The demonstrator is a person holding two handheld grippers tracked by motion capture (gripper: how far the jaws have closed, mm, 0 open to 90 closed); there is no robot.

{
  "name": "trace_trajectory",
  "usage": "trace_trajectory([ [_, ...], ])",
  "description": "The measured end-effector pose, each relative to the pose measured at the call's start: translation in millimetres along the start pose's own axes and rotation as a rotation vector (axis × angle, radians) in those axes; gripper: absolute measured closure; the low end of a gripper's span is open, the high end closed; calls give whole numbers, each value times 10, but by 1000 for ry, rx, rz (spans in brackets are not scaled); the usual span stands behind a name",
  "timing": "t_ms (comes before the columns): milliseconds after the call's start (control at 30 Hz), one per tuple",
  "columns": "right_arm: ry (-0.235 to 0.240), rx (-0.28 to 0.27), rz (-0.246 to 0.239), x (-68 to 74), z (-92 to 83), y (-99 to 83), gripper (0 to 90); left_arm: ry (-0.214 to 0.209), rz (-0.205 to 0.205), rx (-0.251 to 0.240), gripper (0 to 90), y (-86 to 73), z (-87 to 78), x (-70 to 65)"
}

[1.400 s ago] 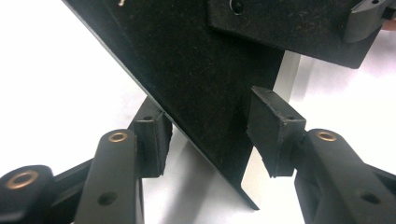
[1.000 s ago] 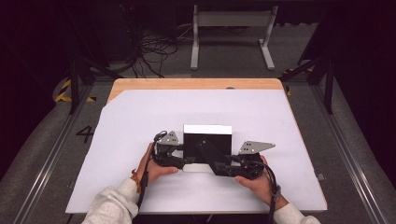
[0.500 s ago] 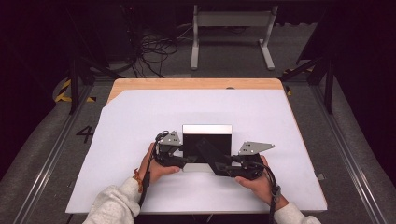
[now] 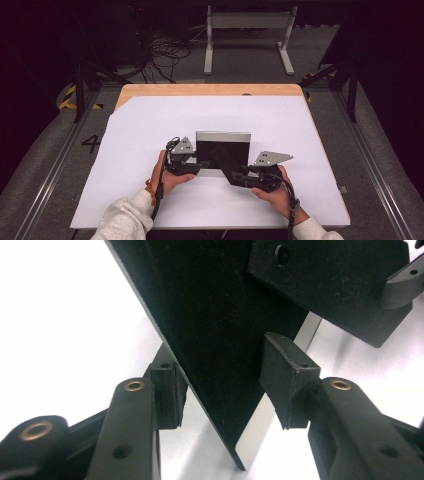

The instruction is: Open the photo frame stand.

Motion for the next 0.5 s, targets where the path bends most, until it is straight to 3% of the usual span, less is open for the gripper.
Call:
trace_trajectory([
  [133, -9, 5, -1, -10, 13, 0, 700, 17, 7, -4, 564, 4, -9, 6],
  [367, 1, 13, -9, 3, 3, -15, 714, 9, 29, -17, 572, 0, -19, -3],
  [500, 4, 19, -15, 12, -2, -27, 723, -12, 25, 14, 485, -47, 34, -28],
])
Point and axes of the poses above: each handheld gripper's, and its own axes: z roughly forward along the jaws, y roughly out of its top, x roughly to its left, the point moved 10 cm from there along z, roughly forward along the jaws
